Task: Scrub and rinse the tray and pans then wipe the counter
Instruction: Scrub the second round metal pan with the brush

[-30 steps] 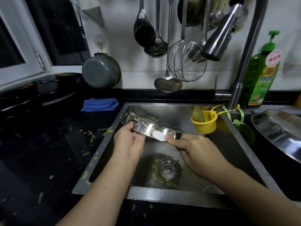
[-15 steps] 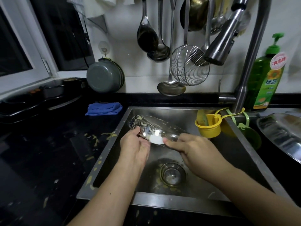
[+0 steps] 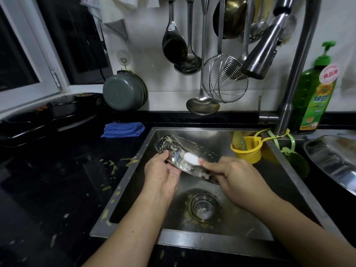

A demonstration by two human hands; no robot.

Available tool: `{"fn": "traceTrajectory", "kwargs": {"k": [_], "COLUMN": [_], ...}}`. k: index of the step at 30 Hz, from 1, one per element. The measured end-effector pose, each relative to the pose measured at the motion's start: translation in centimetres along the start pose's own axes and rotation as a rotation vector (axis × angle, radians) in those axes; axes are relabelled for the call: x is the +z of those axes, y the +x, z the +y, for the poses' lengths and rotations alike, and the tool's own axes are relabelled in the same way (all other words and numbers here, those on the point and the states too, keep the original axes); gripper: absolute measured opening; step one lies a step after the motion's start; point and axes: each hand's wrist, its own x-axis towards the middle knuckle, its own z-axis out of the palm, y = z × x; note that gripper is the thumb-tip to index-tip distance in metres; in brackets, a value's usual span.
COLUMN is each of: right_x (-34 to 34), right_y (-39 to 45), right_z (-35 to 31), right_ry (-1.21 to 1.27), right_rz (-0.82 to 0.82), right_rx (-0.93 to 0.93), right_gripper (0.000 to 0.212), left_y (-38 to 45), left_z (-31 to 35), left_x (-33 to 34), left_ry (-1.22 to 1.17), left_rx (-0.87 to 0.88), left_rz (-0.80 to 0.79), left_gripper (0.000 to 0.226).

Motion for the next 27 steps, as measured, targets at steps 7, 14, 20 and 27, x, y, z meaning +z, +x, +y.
{"fn": "traceTrajectory", "kwargs": {"k": [7,14,20,27], "right_x": [0.1,0.1,0.4,0.0], "right_y": [-1.0,-0.7,-1.3,-1.3], "right_z": [0.5,1.0,-1.4,-1.8], "right_ry": [0.09,-0.004,0.089,0.228], "right_rz": [0.008,-0.005,-0.03,0.018], "right_rx": [0.118,0.297,0.157,0.247], "right_gripper": [0.05,0.051,0.055,0.051], "left_y": [-0.4,-1.2,-1.6,-1.8], "left_z": [0.2,0.7,0.7,0.8], "left_x": [0.1,0.5,1.1,0.6], "left_ry": [-0.022,-0.127,-0.174,-0.133], "left_rx": [0.017,0.014,0.008,-0.022], "left_rz": [-0.032,0.065,0.082,0.107], "left_gripper": [0.031,0.044,0.025,0.034]}}
